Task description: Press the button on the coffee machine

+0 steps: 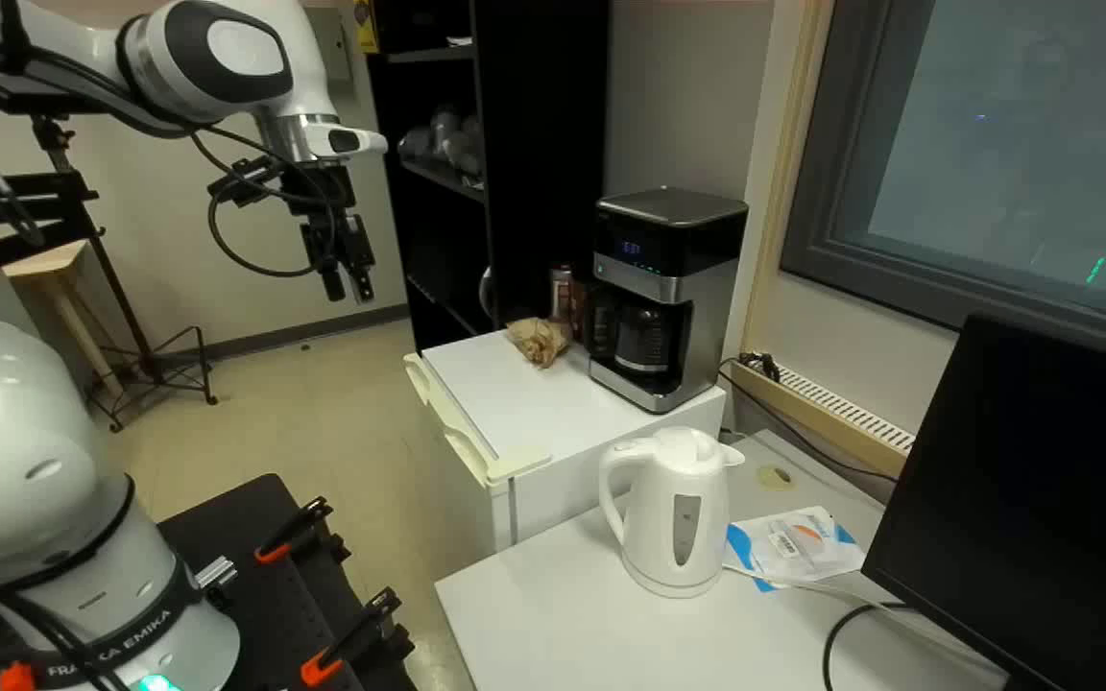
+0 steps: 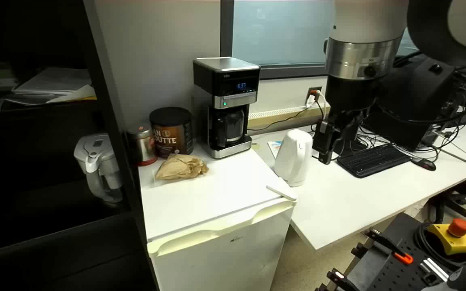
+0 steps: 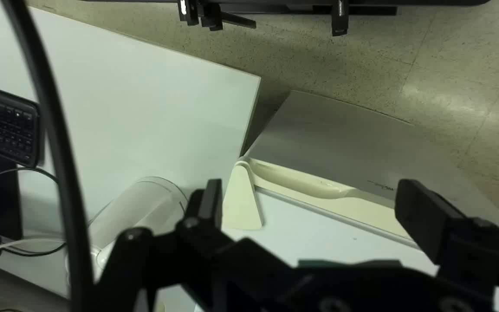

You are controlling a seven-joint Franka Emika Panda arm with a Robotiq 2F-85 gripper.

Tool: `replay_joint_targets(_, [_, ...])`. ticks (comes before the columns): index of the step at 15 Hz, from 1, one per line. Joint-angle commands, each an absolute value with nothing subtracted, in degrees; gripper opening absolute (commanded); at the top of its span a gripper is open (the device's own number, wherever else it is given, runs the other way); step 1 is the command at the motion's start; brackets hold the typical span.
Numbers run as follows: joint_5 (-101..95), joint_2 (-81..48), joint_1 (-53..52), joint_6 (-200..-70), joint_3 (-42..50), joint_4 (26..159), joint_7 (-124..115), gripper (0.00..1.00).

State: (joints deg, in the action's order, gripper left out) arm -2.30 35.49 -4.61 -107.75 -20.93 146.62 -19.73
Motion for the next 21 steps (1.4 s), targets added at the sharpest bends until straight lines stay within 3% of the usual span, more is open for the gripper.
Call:
replay_joint_targets(1, [-3.16,35.11,-6.18,-107.62,-19.57,146.53,-20.53,1.00])
replay_joint_targets(14, [-3.16,35.11,-6.18,-107.63,-19.57,146.53,-20.53,1.00])
replay_joint_targets(21, [-13.65,32.89,-4.60,-116.78,-19.81,147.42,-20.20,1.00])
